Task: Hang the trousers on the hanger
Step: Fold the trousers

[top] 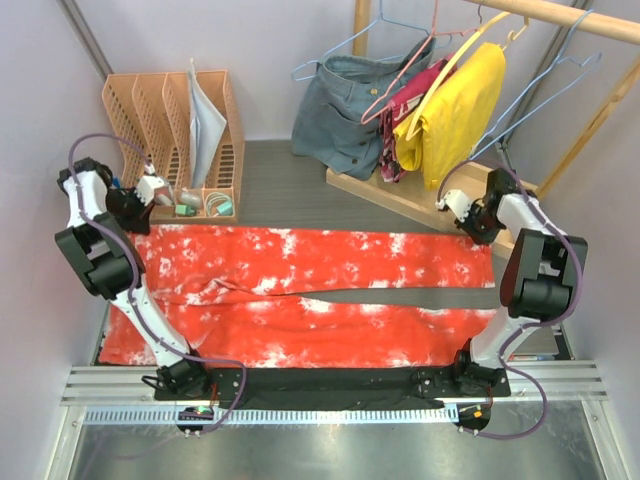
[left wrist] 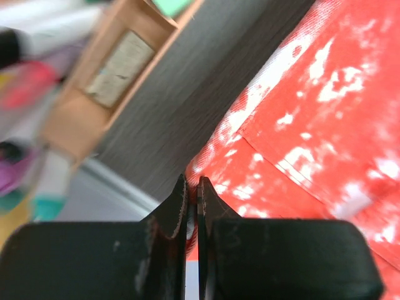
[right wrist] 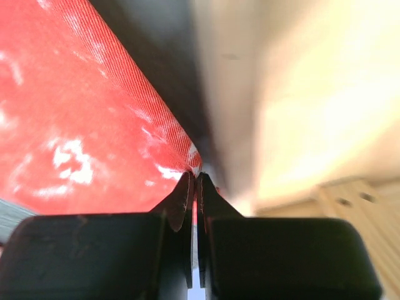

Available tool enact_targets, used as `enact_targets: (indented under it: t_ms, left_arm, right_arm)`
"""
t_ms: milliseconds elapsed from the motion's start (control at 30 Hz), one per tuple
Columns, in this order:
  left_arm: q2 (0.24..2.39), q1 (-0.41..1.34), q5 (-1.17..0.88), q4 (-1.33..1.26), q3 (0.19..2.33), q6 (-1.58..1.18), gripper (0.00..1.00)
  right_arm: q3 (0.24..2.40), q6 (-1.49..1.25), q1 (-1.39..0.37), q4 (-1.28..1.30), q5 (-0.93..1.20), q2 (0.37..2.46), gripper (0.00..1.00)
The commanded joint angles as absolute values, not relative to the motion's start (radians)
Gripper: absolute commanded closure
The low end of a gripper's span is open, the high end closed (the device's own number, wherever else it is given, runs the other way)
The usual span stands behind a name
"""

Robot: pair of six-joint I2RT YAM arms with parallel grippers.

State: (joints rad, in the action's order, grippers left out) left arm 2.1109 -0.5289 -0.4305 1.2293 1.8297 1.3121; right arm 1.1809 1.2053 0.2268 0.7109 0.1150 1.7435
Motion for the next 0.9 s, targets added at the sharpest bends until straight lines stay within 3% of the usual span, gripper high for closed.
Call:
enact_targets:
  t_ms: [0,267,500,667,867]
  left_arm:
    - [1.956,-0.54,-0.492,1.203,1.868,1.267,1.0]
    - [1.726,-0.616,-0.603,1.177,1.755,1.203,1.0]
    - [1.445,-0.794,-0.614,1.307,1.49,1.469,1.0]
    - [1.33,-0.931,-0.505,1.39,1.208,1.675,1.0]
    - [1.354,-0.991,-0.331,1.218,0.925,1.738,1.0]
  right_arm:
    - [1.235,1.198,0.261,0.644,0.127,1.603,0.99]
    - [1.131,1.259,0.379,0.656,0.213,1.349,0.99]
    - [0.957,1.488,0.556,0.797,0.319,1.073,0.99]
    - [0.784,1.704,0.659,0.966,0.301,0.948,0.99]
    - [0.661,1.827,0.693,1.103,0.226,0.904,0.99]
